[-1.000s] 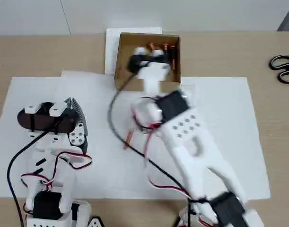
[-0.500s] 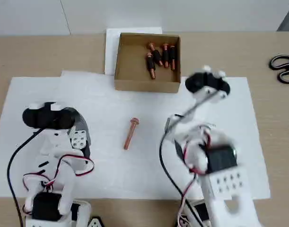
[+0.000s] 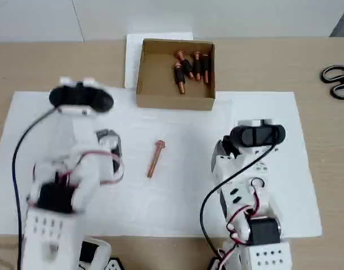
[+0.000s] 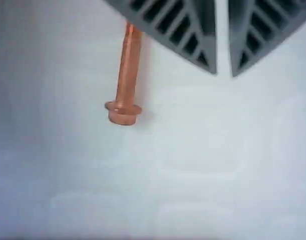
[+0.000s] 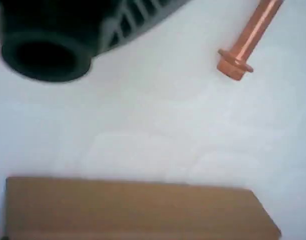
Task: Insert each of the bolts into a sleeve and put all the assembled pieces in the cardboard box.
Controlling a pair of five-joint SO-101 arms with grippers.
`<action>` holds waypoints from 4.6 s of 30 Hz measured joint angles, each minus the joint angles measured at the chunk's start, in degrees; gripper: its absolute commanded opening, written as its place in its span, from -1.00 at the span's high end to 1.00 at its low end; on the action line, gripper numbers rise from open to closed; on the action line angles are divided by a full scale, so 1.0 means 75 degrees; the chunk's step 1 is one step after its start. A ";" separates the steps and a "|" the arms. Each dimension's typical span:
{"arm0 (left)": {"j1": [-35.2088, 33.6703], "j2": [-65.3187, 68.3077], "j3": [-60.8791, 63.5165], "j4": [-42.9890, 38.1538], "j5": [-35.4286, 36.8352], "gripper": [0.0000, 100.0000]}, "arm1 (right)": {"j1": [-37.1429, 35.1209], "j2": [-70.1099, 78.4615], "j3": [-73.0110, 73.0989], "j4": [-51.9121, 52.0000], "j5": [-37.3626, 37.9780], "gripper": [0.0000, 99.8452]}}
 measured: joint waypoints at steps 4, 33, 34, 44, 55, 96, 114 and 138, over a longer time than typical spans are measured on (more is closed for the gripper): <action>0.0621 0.1817 -0.1102 0.0012 0.0516 0.99 | -0.0023 -0.0961 0.0645 0.0000 0.0340 0.99; 0.2051 0.9330 -0.7432 0.3622 0.0961 0.71 | 0.0047 -0.2180 0.2356 -0.1301 0.1043 0.99; 0.2051 0.9459 -0.7525 0.3739 0.0961 0.71 | 0.0047 -0.2180 0.2356 -0.1301 0.1043 0.99; 0.2028 1.0573 -0.7678 0.3915 0.0938 0.71 | 0.0047 -0.2180 0.2356 -0.1301 0.1043 0.99; 0.1407 1.0866 -0.7701 0.3200 0.0598 0.71 | 0.0047 -0.2180 0.2356 -0.1301 0.1043 0.99; 0.2626 1.0971 -0.8815 0.2907 0.0352 0.99 | 0.0035 -0.2180 0.2356 -0.1301 0.1055 0.99; 0.2614 0.7373 -0.9705 0.1348 0.0363 0.99 | -0.0035 -0.2180 0.2356 -0.3317 0.1067 0.99; 0.2708 0.0610 -0.1606 -0.4442 -0.0598 0.99 | -0.1442 -0.2180 0.2356 -0.5368 0.2180 0.99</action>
